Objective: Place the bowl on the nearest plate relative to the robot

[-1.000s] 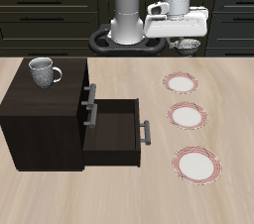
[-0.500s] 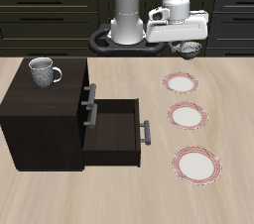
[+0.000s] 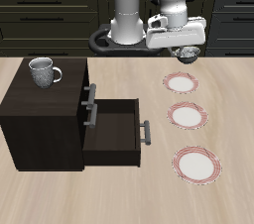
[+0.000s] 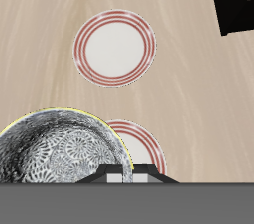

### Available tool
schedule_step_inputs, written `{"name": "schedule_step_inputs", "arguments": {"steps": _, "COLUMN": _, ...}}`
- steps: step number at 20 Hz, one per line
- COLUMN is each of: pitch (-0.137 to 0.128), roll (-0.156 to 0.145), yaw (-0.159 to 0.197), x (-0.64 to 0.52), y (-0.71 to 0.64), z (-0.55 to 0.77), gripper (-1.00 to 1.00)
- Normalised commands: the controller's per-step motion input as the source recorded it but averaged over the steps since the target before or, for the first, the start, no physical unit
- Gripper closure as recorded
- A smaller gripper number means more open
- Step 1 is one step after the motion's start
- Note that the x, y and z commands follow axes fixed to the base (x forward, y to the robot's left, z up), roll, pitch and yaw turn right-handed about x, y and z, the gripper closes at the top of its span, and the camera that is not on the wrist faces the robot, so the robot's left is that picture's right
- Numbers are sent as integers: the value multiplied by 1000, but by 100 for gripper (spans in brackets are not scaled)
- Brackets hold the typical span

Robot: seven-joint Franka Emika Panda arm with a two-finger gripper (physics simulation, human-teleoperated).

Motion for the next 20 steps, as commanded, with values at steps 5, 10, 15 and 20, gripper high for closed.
{"name": "schedule_step_inputs", "arguments": {"steps": 5, "pitch": -10, "roll": 8, "yaw": -4, "x": -111, "y": -2, "z": -219, "gripper": 100}}
{"name": "schedule_step_inputs", "arguments": {"steps": 10, "pitch": 20, "roll": 0, "yaw": -24, "x": -47, "y": -25, "z": -256, "gripper": 100}}
{"name": "schedule_step_inputs", "arguments": {"steps": 15, "pitch": 9, "roll": 2, "yaw": -11, "x": -64, "y": 22, "z": -258, "gripper": 100}}
{"name": "schedule_step_inputs", "arguments": {"steps": 20, "pitch": 22, "roll": -6, "yaw": -11, "x": 105, "y": -50, "z": -206, "gripper": 100}}
